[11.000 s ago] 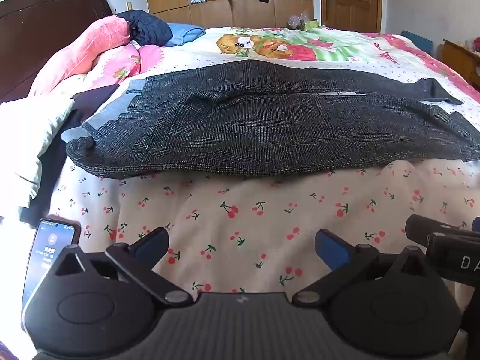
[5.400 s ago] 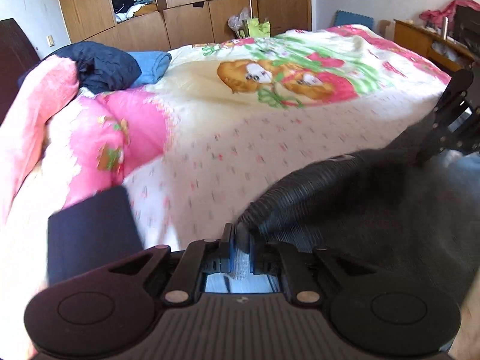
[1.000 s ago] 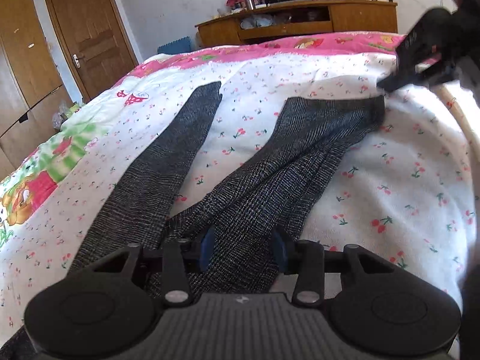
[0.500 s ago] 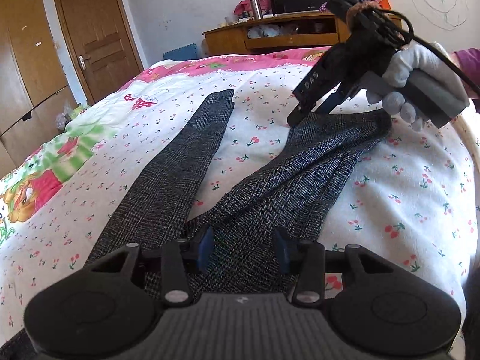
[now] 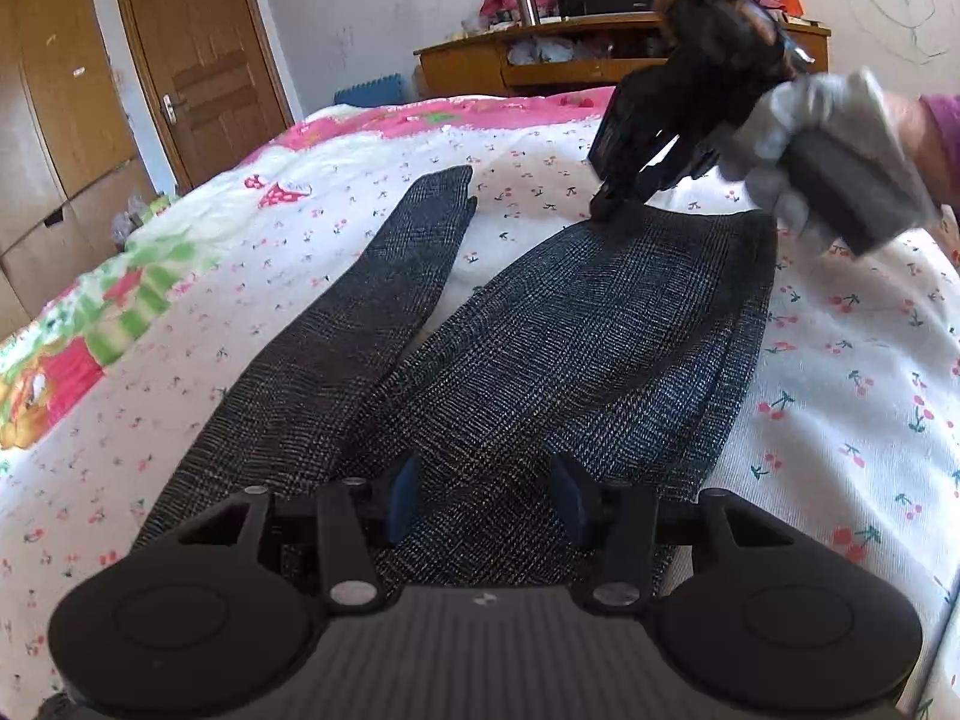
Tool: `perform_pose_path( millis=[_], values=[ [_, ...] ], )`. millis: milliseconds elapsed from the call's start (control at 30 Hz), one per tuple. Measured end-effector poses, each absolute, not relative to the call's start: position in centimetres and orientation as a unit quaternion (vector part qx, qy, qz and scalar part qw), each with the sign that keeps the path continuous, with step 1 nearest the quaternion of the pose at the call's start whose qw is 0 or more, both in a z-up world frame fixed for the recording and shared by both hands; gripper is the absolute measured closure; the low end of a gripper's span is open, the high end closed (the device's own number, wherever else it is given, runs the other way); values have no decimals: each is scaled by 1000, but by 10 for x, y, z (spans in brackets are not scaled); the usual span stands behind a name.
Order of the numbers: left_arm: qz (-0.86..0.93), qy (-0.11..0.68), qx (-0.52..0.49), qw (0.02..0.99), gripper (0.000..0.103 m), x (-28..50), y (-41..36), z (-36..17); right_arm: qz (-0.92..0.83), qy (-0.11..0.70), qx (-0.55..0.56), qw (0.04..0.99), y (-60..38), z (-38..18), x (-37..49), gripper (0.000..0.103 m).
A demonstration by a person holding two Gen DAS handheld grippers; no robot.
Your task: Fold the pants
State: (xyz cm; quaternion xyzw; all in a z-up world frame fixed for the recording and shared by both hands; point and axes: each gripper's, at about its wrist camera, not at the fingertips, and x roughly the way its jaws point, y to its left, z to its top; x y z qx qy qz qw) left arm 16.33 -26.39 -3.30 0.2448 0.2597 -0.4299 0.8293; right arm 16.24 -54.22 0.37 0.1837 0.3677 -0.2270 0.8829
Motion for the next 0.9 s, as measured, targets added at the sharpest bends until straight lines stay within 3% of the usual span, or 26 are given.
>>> perform_pose_path(
  millis=[33, 167, 267, 367, 567, 900],
  values=[
    [-430, 256, 244, 831, 41, 161, -259, -30, -236, 364, 150, 889, -533, 7, 165, 79],
    [-414, 230, 252, 844, 41, 147, -223, -17, -253, 327, 94, 906, -511, 36, 161, 77],
    [-398, 229, 232, 857, 41, 139, -193, -7, -201, 314, 115, 921, -490, 54, 159, 76],
    [-369, 208, 241, 873, 40, 130, -171, -3, -175, 313, 110, 927, -459, 63, 166, 68],
    [-338, 215, 236, 885, 40, 131, -148, -8, -49, 371, 253, 892, -421, 43, 177, 67],
    [-334, 218, 233, 887, 40, 144, -148, -21, -103, 382, 350, 849, -455, 0, 205, 66]
  ],
)
